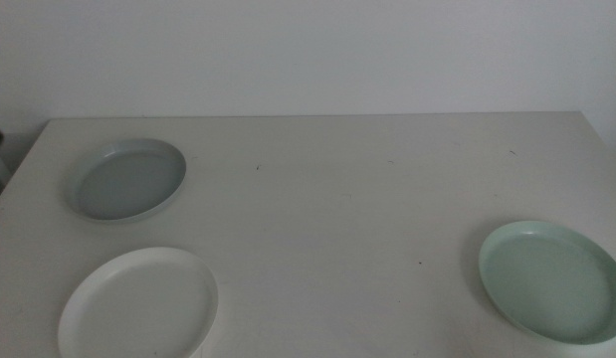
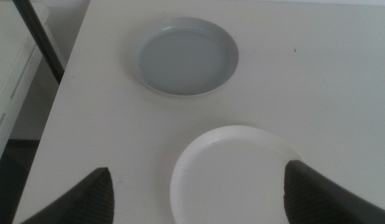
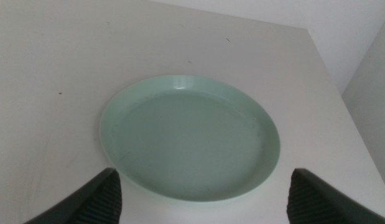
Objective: Stack the three bowls on top of each other.
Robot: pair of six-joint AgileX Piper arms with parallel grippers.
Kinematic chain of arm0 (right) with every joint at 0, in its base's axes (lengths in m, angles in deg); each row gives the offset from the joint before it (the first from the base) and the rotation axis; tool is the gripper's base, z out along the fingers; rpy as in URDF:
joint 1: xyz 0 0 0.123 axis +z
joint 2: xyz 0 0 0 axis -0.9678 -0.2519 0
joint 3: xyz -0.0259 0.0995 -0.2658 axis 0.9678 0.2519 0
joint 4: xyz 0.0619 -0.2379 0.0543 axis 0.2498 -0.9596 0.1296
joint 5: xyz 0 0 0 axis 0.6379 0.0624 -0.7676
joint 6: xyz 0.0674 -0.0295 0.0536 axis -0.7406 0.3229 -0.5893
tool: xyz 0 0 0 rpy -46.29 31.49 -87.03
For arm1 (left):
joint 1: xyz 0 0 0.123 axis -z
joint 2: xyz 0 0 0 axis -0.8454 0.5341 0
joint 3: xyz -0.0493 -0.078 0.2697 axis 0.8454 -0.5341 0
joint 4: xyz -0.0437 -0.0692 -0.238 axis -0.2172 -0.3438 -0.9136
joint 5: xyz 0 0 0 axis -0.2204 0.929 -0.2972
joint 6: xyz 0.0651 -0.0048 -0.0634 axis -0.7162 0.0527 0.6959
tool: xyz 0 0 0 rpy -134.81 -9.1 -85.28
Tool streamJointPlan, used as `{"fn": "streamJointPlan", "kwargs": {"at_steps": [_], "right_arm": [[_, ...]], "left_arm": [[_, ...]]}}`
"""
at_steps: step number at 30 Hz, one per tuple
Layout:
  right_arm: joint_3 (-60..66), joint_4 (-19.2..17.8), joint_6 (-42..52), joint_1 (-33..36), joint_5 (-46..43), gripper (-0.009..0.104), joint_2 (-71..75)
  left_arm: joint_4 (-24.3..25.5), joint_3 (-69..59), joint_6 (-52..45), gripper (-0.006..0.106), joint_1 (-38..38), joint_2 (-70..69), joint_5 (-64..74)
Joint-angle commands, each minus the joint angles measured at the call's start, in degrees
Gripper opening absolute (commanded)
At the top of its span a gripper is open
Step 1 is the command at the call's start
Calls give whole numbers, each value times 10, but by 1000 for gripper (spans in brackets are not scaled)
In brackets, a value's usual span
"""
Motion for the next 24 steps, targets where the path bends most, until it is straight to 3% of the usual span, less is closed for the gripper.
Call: {"fn": "streamJointPlan", "kwargs": {"at_steps": [1, 12, 24], "right_arm": [[-1, -2, 6, -4, -44, 69, 15], [-1, -2, 6, -4, -44, 69, 15], [-1, -2, 6, -4, -44, 69, 15]], "left_arm": [[-6, 80, 7, 105, -1, 45, 33], [-16, 326, 6, 105, -1, 193, 243], [-14, 340, 6, 105, -1, 251, 304]]}}
